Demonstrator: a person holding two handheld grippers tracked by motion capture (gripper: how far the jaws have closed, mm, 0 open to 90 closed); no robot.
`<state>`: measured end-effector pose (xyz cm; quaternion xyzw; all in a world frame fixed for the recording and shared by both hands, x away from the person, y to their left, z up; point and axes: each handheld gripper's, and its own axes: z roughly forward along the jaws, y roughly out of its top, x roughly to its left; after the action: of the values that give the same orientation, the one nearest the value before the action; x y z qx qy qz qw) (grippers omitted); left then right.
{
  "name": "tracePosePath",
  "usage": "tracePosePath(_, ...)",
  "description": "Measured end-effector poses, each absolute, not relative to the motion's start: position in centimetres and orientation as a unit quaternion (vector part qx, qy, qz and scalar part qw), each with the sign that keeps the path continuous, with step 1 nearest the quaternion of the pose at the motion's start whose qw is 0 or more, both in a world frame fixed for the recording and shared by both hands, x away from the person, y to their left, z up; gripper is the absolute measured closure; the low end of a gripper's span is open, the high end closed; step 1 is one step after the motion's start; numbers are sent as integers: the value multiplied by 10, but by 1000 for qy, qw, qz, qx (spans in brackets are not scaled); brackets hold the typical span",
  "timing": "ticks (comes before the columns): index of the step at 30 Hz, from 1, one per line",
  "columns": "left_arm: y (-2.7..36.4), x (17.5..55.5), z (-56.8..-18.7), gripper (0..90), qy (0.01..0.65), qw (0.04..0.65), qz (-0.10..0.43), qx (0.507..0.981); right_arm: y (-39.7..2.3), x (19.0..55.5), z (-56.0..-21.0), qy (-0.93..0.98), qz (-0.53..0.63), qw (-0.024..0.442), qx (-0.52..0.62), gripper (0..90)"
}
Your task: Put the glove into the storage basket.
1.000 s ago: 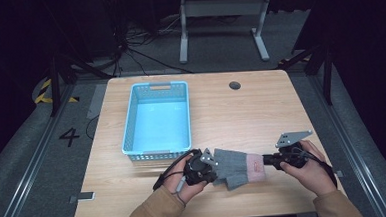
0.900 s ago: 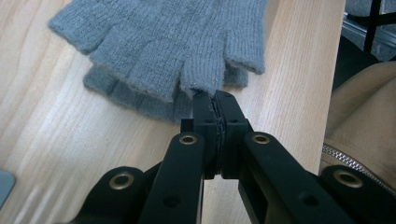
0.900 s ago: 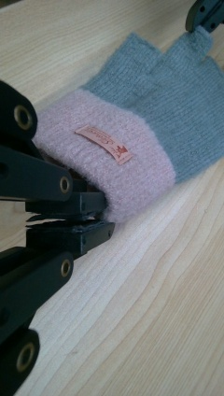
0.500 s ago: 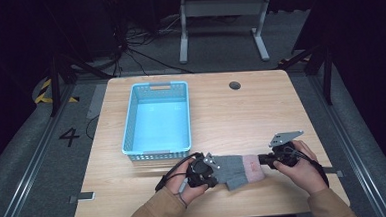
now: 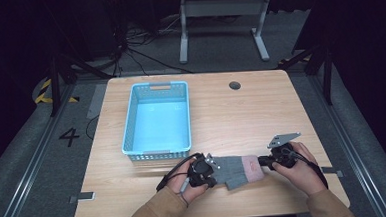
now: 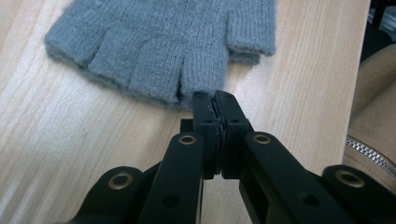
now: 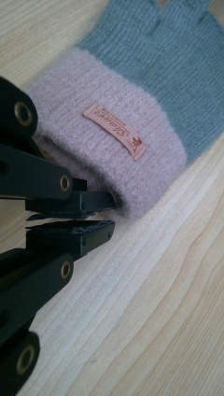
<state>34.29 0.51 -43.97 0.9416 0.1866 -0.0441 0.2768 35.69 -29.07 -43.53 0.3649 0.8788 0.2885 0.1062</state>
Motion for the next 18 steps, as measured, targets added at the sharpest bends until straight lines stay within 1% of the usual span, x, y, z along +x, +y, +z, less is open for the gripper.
tracePosePath(3,6,343,-440,831,189,282,-49,939,-292,356,-434,878,288,108,368,827)
tracePosePath(9,8,344,-439,821,194,283,-45,938,-296,354,-428,873,294,118,370,817)
tracePosePath(18,12,344,-434,688,207,295,-43,932,-301,348,-414,866,310,127,371,779)
